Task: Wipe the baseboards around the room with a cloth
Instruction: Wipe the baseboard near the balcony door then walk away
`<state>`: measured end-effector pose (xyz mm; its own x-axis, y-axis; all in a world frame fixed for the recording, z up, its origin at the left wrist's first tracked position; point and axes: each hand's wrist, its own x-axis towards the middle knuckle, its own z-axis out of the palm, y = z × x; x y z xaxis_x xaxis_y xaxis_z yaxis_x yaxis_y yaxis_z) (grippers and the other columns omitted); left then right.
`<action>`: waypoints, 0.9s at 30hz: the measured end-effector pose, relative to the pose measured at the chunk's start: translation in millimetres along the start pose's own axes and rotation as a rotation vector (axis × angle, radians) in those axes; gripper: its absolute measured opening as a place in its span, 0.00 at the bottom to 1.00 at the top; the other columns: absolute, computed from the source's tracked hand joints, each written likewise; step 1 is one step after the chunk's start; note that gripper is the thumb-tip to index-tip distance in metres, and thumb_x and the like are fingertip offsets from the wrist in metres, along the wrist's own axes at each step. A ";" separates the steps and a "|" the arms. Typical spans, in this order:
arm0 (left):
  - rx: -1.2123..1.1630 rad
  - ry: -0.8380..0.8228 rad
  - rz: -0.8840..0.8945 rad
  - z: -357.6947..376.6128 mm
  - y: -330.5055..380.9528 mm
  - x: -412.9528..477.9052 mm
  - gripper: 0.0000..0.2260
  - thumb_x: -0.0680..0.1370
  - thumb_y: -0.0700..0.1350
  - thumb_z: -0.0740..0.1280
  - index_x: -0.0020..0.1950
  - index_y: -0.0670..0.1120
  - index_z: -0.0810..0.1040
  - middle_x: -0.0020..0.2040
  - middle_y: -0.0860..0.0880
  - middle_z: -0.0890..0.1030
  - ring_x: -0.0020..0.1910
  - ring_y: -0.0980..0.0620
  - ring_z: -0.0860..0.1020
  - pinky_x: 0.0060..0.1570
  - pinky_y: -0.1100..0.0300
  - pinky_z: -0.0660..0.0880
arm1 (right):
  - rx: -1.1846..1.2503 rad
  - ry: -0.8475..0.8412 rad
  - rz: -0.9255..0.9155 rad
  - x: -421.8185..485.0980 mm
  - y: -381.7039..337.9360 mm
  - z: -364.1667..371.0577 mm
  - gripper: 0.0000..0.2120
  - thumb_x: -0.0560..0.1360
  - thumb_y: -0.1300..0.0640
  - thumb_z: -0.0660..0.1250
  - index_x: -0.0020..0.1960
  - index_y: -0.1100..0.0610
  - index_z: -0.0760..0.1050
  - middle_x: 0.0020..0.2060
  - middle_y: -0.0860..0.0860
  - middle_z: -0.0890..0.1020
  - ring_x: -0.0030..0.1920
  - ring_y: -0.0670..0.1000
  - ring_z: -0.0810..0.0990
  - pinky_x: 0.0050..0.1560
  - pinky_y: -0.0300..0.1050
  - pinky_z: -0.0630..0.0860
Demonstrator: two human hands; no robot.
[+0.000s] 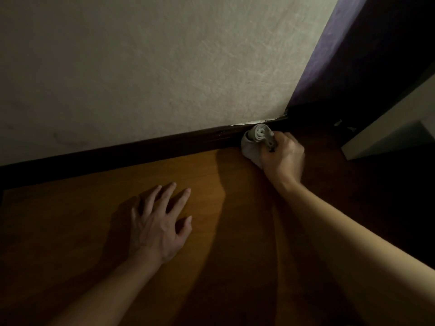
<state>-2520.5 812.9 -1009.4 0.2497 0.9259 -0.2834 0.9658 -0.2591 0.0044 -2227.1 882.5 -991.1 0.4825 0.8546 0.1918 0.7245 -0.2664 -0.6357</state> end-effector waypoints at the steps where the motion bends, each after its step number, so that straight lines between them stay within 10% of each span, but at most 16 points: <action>1: 0.003 0.002 -0.001 0.1 -0.2 -0.2 0.30 0.77 0.67 0.42 0.78 0.68 0.39 0.82 0.56 0.42 0.80 0.48 0.43 0.73 0.34 0.54 | 0.007 0.015 0.041 0.5 0.6 -0.6 0.15 0.71 0.43 0.62 0.48 0.52 0.80 0.44 0.50 0.79 0.42 0.52 0.79 0.39 0.47 0.75; 5: -0.009 0.014 0.004 -0.4 -0.2 -0.6 0.30 0.78 0.67 0.44 0.79 0.67 0.42 0.82 0.55 0.45 0.80 0.47 0.45 0.74 0.34 0.54 | 0.064 0.063 0.062 -11.3 -17.8 5.6 0.29 0.63 0.32 0.53 0.47 0.51 0.80 0.45 0.48 0.79 0.39 0.48 0.73 0.40 0.43 0.66; 13: 0.006 0.027 0.003 2.9 -2.0 -0.4 0.29 0.78 0.67 0.44 0.79 0.67 0.42 0.82 0.56 0.45 0.80 0.48 0.46 0.73 0.35 0.57 | 0.026 -0.002 0.000 6.2 5.5 0.1 0.09 0.72 0.49 0.65 0.46 0.53 0.79 0.43 0.51 0.80 0.42 0.54 0.80 0.40 0.51 0.78; 21: -0.012 0.026 0.009 3.4 -2.2 0.9 0.30 0.78 0.67 0.45 0.79 0.67 0.40 0.82 0.55 0.45 0.80 0.47 0.46 0.73 0.34 0.54 | -0.121 0.138 0.270 33.8 45.9 -25.6 0.16 0.73 0.48 0.64 0.55 0.55 0.80 0.50 0.60 0.82 0.50 0.64 0.81 0.46 0.50 0.74; 27: -0.052 0.060 0.030 -7.2 0.1 -1.6 0.30 0.79 0.67 0.47 0.81 0.64 0.48 0.82 0.52 0.51 0.80 0.46 0.53 0.73 0.38 0.58 | 0.384 0.109 0.454 3.4 35.4 -34.4 0.12 0.73 0.49 0.70 0.55 0.49 0.80 0.47 0.46 0.84 0.49 0.50 0.83 0.48 0.45 0.79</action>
<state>-2520.3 813.4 -1002.0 0.2811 0.9332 -0.2240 0.9597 -0.2741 0.0622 -2182.9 860.7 -987.3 0.7645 0.6369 -0.0995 0.2144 -0.3969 -0.8925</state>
